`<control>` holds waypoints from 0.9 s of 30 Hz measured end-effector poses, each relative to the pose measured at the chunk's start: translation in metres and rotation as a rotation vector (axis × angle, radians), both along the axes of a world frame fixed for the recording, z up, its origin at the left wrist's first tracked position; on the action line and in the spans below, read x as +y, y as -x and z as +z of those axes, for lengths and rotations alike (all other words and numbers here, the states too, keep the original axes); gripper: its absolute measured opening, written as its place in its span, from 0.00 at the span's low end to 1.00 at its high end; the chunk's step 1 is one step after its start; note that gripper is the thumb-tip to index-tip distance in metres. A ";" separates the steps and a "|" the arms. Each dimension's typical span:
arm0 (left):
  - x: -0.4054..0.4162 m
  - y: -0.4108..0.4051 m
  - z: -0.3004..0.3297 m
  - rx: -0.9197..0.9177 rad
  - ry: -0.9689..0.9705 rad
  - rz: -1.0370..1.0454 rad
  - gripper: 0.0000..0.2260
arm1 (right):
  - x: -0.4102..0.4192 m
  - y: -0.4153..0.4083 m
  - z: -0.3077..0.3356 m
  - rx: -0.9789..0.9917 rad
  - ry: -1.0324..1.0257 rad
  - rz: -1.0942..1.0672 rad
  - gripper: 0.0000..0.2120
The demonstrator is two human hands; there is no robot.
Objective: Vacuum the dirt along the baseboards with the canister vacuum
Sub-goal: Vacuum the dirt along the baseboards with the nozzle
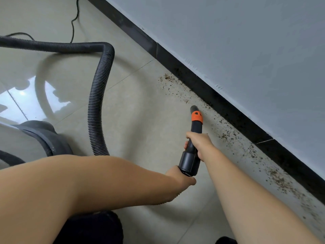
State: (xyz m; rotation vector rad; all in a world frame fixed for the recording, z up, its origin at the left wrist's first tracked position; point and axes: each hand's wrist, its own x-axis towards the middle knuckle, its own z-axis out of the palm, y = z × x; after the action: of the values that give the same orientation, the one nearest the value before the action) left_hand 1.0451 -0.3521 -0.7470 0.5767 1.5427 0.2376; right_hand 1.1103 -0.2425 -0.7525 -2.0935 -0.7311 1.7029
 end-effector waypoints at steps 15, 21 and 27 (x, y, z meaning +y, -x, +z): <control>0.026 0.011 -0.006 0.002 -0.041 0.268 0.11 | 0.040 0.044 0.000 0.036 0.003 0.216 0.03; 0.043 0.033 -0.011 0.047 -0.073 0.367 0.11 | 0.060 0.078 -0.007 0.046 -0.002 0.307 0.04; 0.061 0.054 -0.016 0.090 -0.097 0.373 0.12 | 0.079 0.099 -0.010 0.079 -0.012 0.291 0.04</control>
State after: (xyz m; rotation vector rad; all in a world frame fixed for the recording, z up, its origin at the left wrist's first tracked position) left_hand 0.9910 -0.2914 -0.7630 0.3743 1.7281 0.5799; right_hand 1.0113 -0.1630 -0.7628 -1.9756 -1.0609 1.9108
